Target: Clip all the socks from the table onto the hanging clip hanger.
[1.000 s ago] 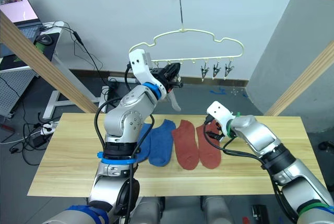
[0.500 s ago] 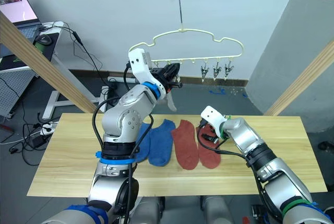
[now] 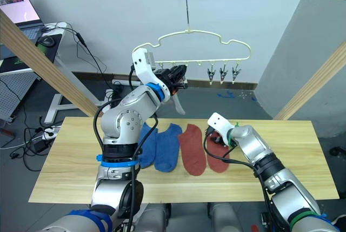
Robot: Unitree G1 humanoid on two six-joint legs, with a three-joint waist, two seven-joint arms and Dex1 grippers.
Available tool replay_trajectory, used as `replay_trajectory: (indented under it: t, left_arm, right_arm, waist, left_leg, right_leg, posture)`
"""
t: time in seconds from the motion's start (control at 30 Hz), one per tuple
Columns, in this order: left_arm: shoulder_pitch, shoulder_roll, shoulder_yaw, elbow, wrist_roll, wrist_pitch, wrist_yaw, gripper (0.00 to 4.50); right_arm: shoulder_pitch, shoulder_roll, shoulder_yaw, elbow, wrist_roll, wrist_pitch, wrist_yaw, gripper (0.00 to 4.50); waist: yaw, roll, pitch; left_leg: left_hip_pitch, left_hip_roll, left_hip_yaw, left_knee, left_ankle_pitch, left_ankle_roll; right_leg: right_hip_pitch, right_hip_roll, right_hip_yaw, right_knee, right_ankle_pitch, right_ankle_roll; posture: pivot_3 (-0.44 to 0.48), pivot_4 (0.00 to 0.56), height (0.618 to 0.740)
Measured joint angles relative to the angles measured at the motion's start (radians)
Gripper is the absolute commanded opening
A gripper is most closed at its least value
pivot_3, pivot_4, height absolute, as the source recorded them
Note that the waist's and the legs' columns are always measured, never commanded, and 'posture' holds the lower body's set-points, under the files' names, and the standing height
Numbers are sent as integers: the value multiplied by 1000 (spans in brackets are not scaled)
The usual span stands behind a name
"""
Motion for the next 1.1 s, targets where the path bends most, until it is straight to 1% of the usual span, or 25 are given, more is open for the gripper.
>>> replay_trajectory:
  t: [0.1,0.3,0.5,0.7,0.8,0.9,0.93,1.0,1.03,1.1]
  left_arm:
    - [-6,2,11,0,-24,14,-1,204]
    - [-21,12,37,18,-59,33,-3,204]
    - [-32,31,39,42,-65,29,-19,204]
    - [-32,30,34,51,-65,19,-22,204]
    - [-32,30,27,55,-64,15,-25,204]
    - [-32,31,27,59,-64,11,-25,204]
    - [-32,31,27,60,-64,7,-25,204]
    - [-32,32,27,60,-64,0,-25,204]
    - [-32,32,27,60,-64,-2,-25,204]
    - [-32,32,25,61,-64,-2,-25,204]
  right_arm:
    - [3,7,-5,0,-5,1,1,214]
    - [18,28,-35,-15,-14,25,0,214]
    - [30,30,-42,-58,-22,64,5,214]
    - [31,25,-44,-87,-33,86,14,214]
    - [40,23,-44,-123,-32,119,38,771]
    - [54,22,-42,-149,-33,138,51,1828]
    - [59,23,-41,-154,-34,140,50,2116]
    - [59,22,-42,-153,-38,144,46,2116]
    - [54,19,-42,-152,-41,144,46,2355]
    - [36,6,-42,-148,-42,145,51,2602]
  waist:
    - [0,0,0]
    - [-1,0,0]
    - [-1,0,0]
    - [-2,0,0]
    - [-2,0,0]
    - [-2,0,0]
    - [-2,0,0]
    - [-2,0,0]
    - [-2,0,0]
    - [-2,0,0]
  left_leg:
    - [0,0,0,0,0,0]
    - [0,0,0,0,0,0]
    - [0,0,0,0,1,-1]
    - [0,0,0,0,1,-1]
    - [0,0,0,0,1,-1]
    - [0,0,0,0,1,-1]
    - [0,0,0,0,1,-1]
    - [0,0,0,0,1,-1]
    - [0,0,0,0,0,-1]
    - [0,0,0,0,0,-1]
  right_leg:
    - [0,0,0,0,0,0]
    - [0,0,0,0,0,0]
    - [0,0,0,0,0,0]
    - [0,0,0,0,0,0]
    - [0,0,0,0,0,0]
    - [0,0,0,0,0,0]
    - [0,0,0,0,0,0]
    - [0,0,0,0,0,0]
    - [0,0,0,0,0,0]
    - [0,0,0,0,0,0]
  posture:
    - [19,254,740]
    - [10,246,740]
    - [3,238,740]
    - [1,237,740]
    - [0,237,740]
    - [2,237,740]
    - [2,237,740]
    - [1,235,740]
    - [3,234,740]
    - [3,234,740]
